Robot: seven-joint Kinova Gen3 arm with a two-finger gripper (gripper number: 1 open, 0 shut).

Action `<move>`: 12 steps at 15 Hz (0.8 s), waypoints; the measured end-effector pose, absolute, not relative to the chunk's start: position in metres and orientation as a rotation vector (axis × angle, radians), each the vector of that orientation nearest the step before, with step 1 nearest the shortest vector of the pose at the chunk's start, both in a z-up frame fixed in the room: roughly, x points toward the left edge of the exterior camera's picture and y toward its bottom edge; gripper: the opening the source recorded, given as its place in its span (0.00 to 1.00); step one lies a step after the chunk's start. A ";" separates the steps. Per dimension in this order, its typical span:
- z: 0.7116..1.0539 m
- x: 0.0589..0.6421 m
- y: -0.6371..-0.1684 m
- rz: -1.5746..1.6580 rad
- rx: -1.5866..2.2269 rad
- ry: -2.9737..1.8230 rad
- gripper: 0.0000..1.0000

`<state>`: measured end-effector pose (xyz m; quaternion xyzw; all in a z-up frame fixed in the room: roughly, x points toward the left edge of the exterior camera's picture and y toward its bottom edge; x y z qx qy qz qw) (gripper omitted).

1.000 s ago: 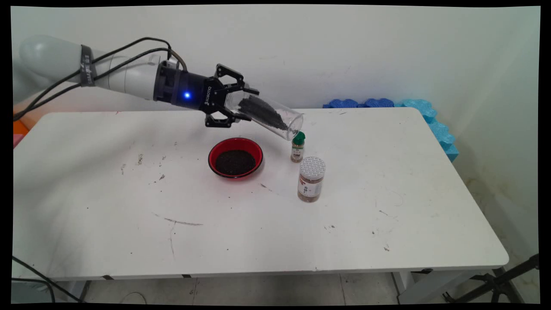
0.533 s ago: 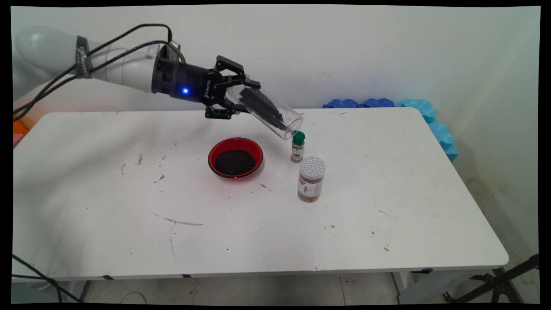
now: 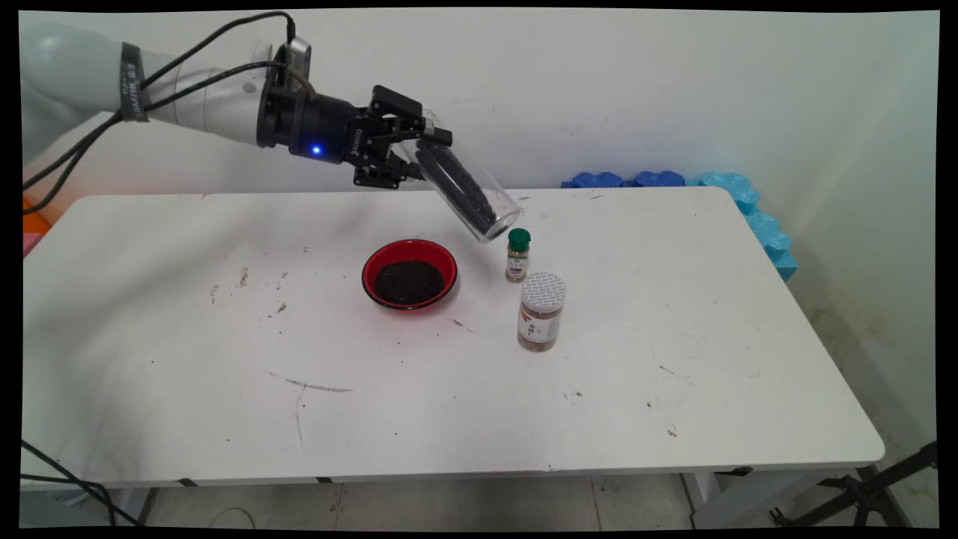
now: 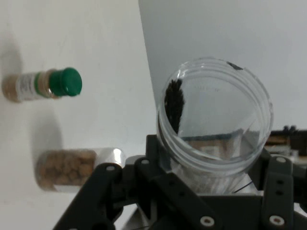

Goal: Pour the black seasoning powder in the red bowl

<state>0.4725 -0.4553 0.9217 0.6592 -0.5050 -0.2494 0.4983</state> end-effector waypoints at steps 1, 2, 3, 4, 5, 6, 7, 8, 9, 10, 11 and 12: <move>0.924 0.473 -0.455 -0.570 1.562 -1.263 0.00; 0.926 0.473 -0.455 -0.539 1.529 -1.301 0.00; 0.928 0.472 -0.455 -0.505 1.488 -1.346 0.00; 0.928 0.472 -0.455 -0.486 1.462 -1.375 0.00; 0.930 0.471 -0.454 -0.457 1.419 -1.420 0.00; 0.931 0.470 -0.452 -0.424 1.366 -1.470 0.00; 0.933 0.469 -0.451 -0.391 1.313 -1.516 0.00; 0.934 0.469 -0.450 -0.362 1.269 -1.552 0.00; 0.936 0.468 -0.449 -0.326 1.219 -1.589 0.00; 0.938 0.468 -0.449 -0.294 1.176 -1.618 0.00; 0.939 0.467 -0.448 -0.257 1.127 -1.651 0.00; 0.941 0.467 -0.447 -0.218 1.077 -1.684 0.00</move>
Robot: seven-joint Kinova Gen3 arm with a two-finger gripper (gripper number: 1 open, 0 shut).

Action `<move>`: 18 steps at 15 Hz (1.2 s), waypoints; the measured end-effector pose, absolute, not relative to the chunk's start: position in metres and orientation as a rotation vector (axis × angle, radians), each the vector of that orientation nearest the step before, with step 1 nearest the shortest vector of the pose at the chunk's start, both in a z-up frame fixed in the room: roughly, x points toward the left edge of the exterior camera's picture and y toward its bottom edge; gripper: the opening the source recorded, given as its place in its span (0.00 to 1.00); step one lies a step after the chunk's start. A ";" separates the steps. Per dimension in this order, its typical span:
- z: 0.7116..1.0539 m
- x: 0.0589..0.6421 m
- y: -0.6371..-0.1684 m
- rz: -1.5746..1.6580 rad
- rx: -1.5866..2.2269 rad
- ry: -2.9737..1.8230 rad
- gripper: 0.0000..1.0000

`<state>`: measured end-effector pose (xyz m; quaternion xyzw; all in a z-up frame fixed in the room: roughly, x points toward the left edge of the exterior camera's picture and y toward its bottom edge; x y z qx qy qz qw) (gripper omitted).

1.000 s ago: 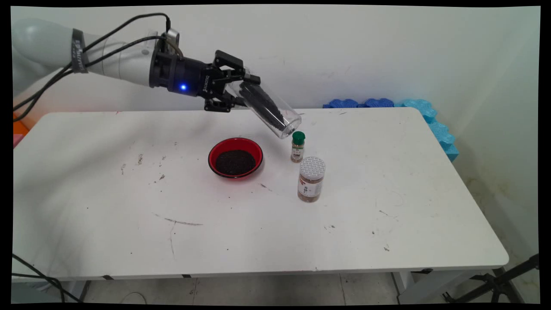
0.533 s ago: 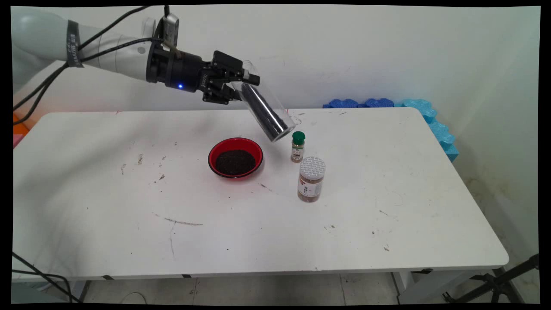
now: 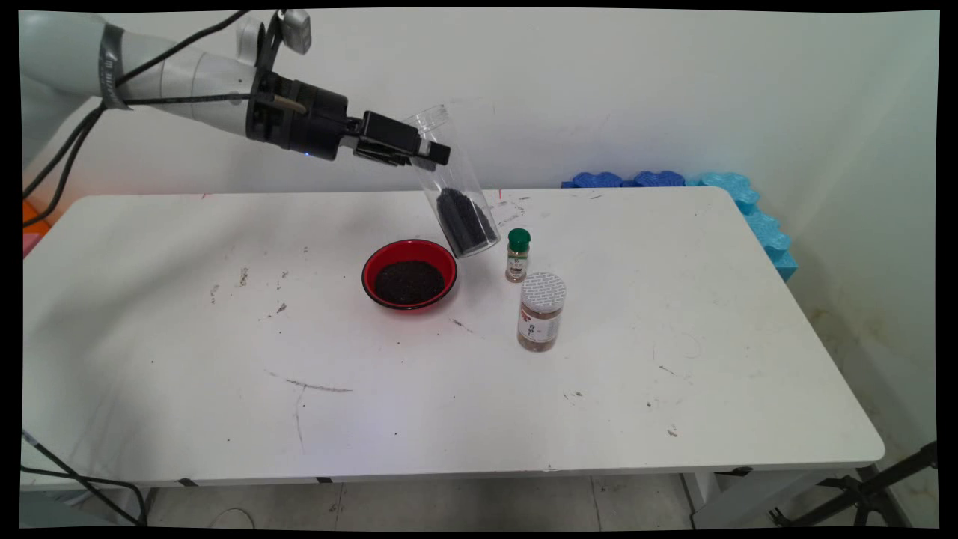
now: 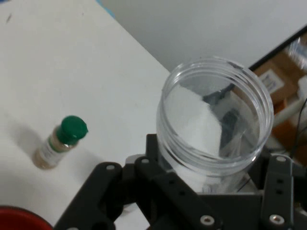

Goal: Pour the black seasoning powder in the red bowl, then place the picked object on the table

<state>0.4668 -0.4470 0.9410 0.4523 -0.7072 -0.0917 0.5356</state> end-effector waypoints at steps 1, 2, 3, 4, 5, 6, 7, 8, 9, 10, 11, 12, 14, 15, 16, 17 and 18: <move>0.943 0.466 -0.446 -0.181 1.025 -1.717 0.00; 0.944 0.466 -0.445 -0.150 0.980 -1.744 0.00; 0.946 0.465 -0.443 -0.129 0.948 -1.760 0.00; 0.947 0.465 -0.441 -0.100 0.901 -1.783 0.00; 0.949 0.463 -0.439 -0.067 0.844 -1.807 0.00; 0.951 0.462 -0.437 -0.037 0.796 -1.825 0.00; 0.953 0.461 -0.434 -0.002 0.740 -1.845 0.00; 0.955 0.460 -0.431 0.032 0.686 -1.865 0.00; 0.957 0.459 -0.429 0.066 0.633 -1.884 0.00; 0.958 0.458 -0.427 0.095 0.589 -1.899 0.00; 0.960 0.458 -0.425 0.127 0.540 -1.913 0.00; 0.962 0.457 -0.422 0.156 0.495 -1.924 0.00; 0.964 0.455 -0.417 0.200 0.427 -1.939 0.00; 0.966 0.454 -0.415 0.218 0.401 -1.943 0.00; 0.967 0.453 -0.412 0.231 0.385 -1.947 0.00; 0.967 0.453 -0.409 0.239 0.377 -1.952 0.00; 0.967 0.452 -0.406 0.242 0.372 -1.958 0.00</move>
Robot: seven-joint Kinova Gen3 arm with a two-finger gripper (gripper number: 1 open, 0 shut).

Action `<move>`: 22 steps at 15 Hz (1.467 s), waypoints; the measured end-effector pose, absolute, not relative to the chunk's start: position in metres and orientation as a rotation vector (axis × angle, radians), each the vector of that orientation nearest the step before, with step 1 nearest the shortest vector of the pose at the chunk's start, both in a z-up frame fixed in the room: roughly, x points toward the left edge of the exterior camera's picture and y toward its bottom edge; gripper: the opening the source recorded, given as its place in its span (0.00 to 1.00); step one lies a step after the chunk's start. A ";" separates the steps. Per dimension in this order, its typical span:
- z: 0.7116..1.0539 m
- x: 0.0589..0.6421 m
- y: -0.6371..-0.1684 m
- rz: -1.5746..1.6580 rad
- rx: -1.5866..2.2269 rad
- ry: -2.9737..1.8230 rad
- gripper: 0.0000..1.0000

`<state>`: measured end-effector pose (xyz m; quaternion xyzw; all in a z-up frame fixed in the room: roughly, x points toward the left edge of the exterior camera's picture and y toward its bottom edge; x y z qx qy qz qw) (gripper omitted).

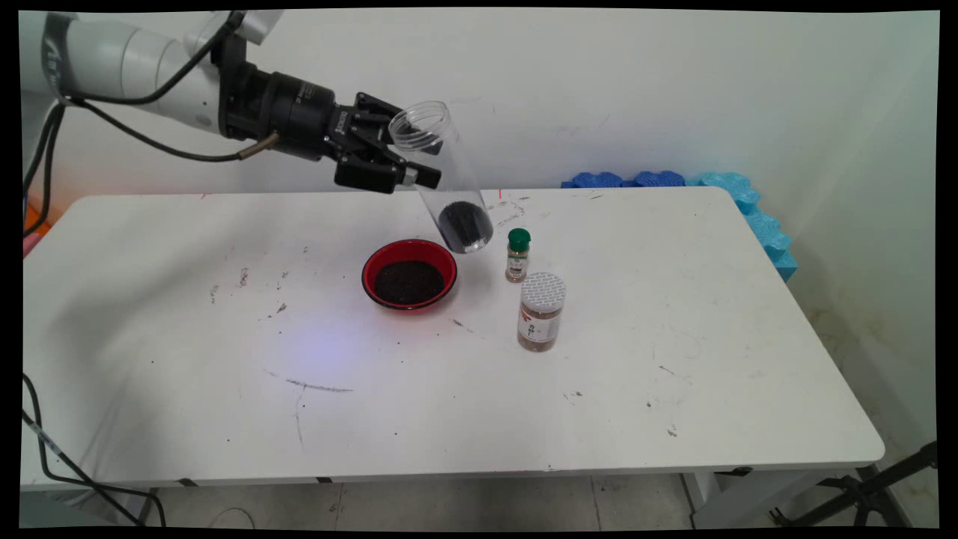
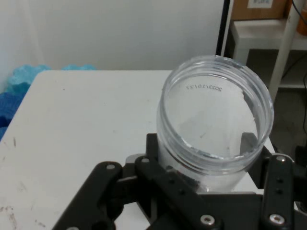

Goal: Place the picked object on the table

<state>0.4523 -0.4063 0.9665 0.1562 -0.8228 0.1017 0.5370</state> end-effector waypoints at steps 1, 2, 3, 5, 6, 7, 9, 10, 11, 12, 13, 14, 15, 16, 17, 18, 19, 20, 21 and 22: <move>0.966 0.452 -0.402 0.243 0.365 -1.966 0.00; 0.966 0.452 -0.399 0.243 0.360 -1.971 0.00; 0.965 0.451 -0.395 0.242 0.353 -1.978 0.00; 0.963 0.452 -0.386 0.240 0.343 -1.996 0.00; 0.961 0.452 -0.382 0.239 0.343 -2.005 0.00; 0.959 0.454 -0.377 0.238 0.346 -2.017 0.00; 0.954 0.456 -0.368 0.230 0.358 -2.037 0.00; 0.950 0.458 -0.363 0.224 0.360 -2.050 0.00; 0.947 0.459 -0.358 0.219 0.360 -2.064 0.00; 0.943 0.460 -0.354 0.215 0.359 -2.076 0.00; 0.940 0.461 -0.351 0.211 0.361 -2.084 0.00; 0.936 0.462 -0.347 0.206 0.366 -2.095 0.00; 0.931 0.463 -0.343 0.197 0.373 -2.108 0.00; 0.925 0.464 -0.338 0.186 0.382 -2.119 0.00; 0.921 0.464 -0.335 0.178 0.389 -2.126 0.00; 0.917 0.464 -0.332 0.171 0.397 -2.131 0.00; 0.914 0.464 -0.330 0.164 0.404 -2.135 0.00; 0.910 0.464 -0.328 0.157 0.412 -2.139 0.00; 0.907 0.463 -0.326 0.151 0.419 -2.142 0.00; 0.904 0.462 -0.325 0.145 0.425 -2.144 0.00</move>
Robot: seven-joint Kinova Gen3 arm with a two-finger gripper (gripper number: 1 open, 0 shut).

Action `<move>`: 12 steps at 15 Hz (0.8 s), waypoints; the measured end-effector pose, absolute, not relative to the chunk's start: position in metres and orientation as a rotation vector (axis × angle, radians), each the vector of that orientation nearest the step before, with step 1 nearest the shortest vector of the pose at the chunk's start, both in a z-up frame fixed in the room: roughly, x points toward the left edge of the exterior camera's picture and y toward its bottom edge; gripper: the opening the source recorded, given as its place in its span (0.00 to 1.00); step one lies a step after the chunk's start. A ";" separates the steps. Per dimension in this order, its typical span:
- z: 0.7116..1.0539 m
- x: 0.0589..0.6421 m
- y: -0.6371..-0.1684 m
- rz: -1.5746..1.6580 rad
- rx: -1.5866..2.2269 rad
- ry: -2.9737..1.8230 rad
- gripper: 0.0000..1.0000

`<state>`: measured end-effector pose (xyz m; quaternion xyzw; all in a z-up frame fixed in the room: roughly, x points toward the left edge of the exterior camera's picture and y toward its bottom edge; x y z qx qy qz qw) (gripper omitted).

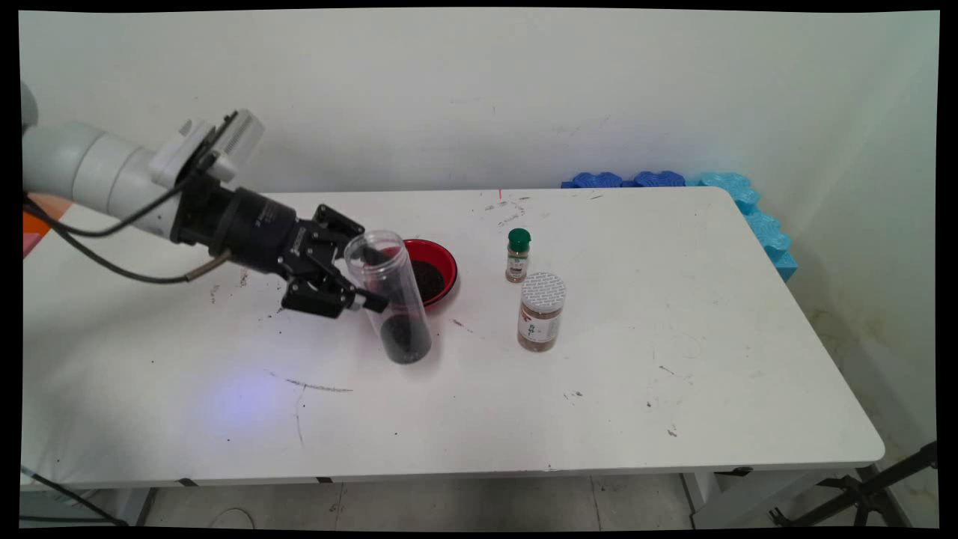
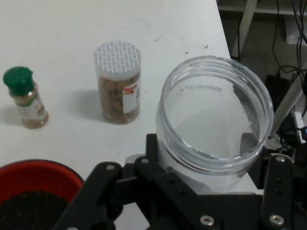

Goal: Place the picked object on the table

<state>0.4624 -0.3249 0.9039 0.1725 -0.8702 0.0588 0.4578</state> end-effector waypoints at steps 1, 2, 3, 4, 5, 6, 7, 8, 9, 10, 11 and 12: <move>0.900 0.461 -0.324 0.138 0.432 -2.147 0.00; 0.896 0.460 -0.322 0.130 0.440 -2.149 0.00; 0.892 0.458 -0.321 0.125 0.446 -2.152 0.00; 0.888 0.457 -0.320 0.119 0.451 -2.155 0.00; 0.884 0.455 -0.320 0.114 0.455 -2.161 0.00; 0.880 0.454 -0.319 0.108 0.461 -2.167 0.00; 0.877 0.453 -0.319 0.103 0.468 -2.172 0.00; 0.875 0.452 -0.319 0.100 0.474 -2.175 0.00; 0.872 0.451 -0.318 0.095 0.482 -2.177 0.00; 0.869 0.449 -0.319 0.090 0.490 -2.180 0.00; 0.866 0.447 -0.319 0.088 0.496 -2.182 0.00; 0.864 0.446 -0.320 0.088 0.500 -2.184 0.00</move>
